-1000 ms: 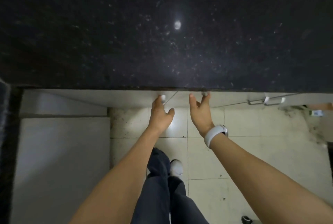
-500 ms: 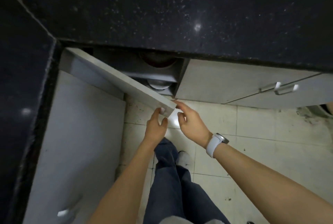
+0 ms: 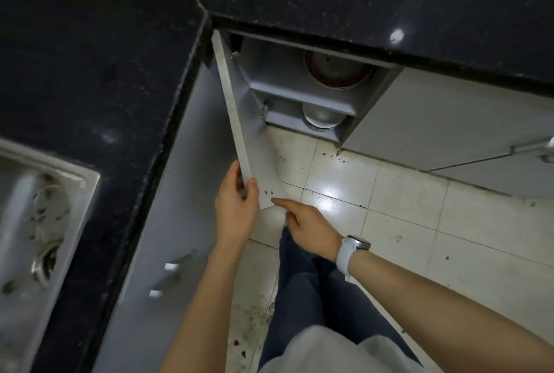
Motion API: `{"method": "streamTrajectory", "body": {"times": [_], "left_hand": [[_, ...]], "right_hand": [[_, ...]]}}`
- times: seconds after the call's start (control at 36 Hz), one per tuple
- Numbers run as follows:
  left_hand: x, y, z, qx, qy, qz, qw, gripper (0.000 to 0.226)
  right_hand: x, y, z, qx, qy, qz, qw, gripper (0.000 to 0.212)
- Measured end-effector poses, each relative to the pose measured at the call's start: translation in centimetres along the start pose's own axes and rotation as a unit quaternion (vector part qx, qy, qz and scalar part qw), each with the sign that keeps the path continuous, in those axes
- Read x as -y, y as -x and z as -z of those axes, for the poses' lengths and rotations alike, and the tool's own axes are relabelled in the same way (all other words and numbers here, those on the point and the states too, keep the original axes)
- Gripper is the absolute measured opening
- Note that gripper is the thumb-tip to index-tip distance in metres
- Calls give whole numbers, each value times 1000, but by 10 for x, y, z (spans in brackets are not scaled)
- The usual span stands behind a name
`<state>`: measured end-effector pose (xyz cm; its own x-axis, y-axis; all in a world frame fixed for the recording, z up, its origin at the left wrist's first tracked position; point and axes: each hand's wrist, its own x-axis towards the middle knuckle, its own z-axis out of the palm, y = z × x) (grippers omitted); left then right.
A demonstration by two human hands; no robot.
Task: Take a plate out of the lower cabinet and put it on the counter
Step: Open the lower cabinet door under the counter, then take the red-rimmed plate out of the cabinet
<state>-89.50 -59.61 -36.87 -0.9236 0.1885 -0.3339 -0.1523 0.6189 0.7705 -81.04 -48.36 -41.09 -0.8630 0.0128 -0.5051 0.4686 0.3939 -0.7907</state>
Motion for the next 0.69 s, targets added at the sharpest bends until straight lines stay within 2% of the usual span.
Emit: {"method": "streamTrajectory", "body": {"times": [0.11,0.22,0.31,0.36,0.5,0.58,0.69], "left_hand": [[8,1,7,-18,-136,2,991,51],[6,7,2,-15,-220,8,975,66],[6,6,-5,-43,-350,-52,934,68],[1,3,-17,-44,-388,-107,914,65],[-3,-29,-63,8,-343,-157,926,57],[4,-67,-93,38,-311,-136,940,57],[23,-127,-138,43,-270,-88,958,60]], "right_hand": [[0,-6,-3,-33,-26,-41,998,42],[-3,-15,5,-71,-41,-63,995,42],[-11,-23,16,-105,-46,-80,990,40],[-18,-28,24,-136,-68,-90,984,38],[-42,-49,47,-218,-160,-131,954,37],[-61,-70,59,-261,-216,-155,928,38],[-89,-115,76,-301,-257,-159,904,37]]}}
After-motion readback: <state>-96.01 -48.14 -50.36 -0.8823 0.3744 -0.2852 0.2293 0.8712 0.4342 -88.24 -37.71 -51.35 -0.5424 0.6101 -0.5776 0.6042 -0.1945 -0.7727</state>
